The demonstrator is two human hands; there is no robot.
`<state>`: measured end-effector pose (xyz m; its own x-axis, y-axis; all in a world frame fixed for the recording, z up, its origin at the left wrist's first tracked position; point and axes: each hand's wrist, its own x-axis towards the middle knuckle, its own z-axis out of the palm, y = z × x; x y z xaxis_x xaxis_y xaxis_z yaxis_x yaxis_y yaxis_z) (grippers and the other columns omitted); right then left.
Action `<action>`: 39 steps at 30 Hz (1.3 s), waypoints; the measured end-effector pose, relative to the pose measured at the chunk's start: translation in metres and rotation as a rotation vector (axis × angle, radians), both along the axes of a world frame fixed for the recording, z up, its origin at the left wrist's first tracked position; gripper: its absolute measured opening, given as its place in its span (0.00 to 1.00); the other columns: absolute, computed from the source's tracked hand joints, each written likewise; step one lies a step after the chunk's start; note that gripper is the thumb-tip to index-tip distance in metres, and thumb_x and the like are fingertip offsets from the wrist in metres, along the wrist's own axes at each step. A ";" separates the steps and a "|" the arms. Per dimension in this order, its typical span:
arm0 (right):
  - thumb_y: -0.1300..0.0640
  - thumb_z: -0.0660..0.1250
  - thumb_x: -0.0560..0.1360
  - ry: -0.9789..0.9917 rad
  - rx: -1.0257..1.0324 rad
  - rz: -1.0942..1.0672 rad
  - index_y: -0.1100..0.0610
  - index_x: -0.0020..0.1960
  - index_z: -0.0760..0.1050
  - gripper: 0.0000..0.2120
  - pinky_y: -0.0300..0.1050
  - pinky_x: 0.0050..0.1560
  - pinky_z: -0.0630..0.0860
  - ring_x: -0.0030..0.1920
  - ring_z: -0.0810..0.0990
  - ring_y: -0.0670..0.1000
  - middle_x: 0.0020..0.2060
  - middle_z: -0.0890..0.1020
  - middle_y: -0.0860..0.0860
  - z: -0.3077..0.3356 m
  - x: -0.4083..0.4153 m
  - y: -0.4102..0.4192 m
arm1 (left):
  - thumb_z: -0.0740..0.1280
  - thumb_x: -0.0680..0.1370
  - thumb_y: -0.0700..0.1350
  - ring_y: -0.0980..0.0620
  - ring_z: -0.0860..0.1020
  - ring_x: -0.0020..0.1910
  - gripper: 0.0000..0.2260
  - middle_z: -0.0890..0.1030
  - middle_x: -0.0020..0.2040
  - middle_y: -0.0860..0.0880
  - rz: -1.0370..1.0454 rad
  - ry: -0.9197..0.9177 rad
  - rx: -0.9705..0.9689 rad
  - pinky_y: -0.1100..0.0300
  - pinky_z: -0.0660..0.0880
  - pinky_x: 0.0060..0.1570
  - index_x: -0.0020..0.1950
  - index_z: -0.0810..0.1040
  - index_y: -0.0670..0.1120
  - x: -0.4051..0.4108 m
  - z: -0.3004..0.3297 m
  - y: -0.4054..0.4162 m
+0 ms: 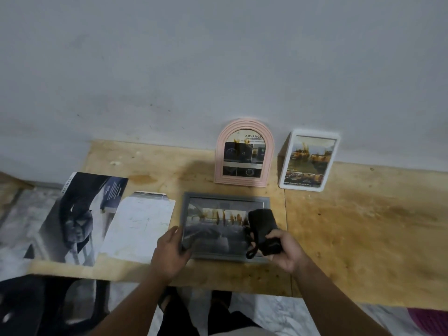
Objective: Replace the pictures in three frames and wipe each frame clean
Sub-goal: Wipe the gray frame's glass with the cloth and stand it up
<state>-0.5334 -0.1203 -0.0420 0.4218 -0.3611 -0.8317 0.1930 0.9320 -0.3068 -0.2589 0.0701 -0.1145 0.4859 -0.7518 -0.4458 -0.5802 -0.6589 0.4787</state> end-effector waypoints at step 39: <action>0.47 0.58 0.84 0.534 -1.857 1.339 0.53 0.63 0.81 0.17 0.43 0.50 0.74 0.53 0.78 0.51 0.56 0.76 0.50 -0.093 0.134 0.077 | 0.59 0.73 0.78 0.41 0.61 0.80 0.48 0.64 0.81 0.44 -0.306 -0.502 -0.399 0.33 0.59 0.74 0.81 0.64 0.44 0.023 -0.081 0.030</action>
<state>-0.3996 -0.0433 -0.1347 0.9114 -0.3860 -0.1424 -0.4069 -0.7944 -0.4509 -0.2361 0.0999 -0.1951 0.3015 -0.9466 0.1143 -0.9251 -0.2614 0.2753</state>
